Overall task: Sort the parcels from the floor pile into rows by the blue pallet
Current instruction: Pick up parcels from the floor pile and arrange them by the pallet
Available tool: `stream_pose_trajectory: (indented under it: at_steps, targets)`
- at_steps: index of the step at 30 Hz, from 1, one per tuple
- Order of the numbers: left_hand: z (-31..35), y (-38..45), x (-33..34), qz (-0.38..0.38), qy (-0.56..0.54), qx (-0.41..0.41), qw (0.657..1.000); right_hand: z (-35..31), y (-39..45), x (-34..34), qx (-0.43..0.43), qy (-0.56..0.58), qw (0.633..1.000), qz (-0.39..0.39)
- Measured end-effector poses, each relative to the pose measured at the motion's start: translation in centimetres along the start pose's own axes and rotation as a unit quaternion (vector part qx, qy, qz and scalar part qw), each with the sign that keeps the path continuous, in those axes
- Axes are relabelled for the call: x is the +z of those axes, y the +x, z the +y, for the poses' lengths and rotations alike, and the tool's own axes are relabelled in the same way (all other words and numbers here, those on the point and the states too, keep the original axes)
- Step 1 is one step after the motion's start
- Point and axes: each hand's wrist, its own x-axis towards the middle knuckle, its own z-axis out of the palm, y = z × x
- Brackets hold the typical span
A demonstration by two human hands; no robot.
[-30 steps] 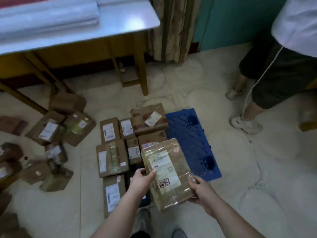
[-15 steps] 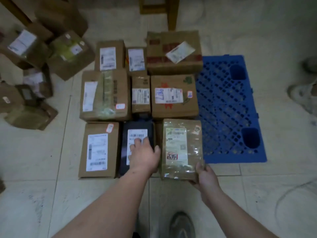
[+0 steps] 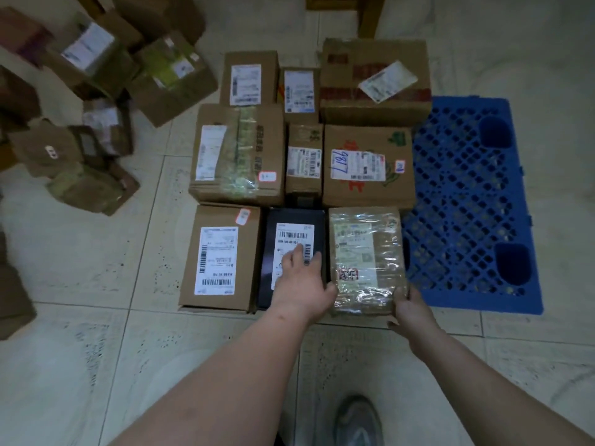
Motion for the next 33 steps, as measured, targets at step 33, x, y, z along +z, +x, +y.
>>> stream_pose_trajectory:
  at_steps: [33]
  targets:
    - [-38.5, -21.7, -35.7, 0.103, -0.233, -0.299, 0.92, -39.4, -44.5, 44.6, -0.525, -0.492, 0.691, -0.067]
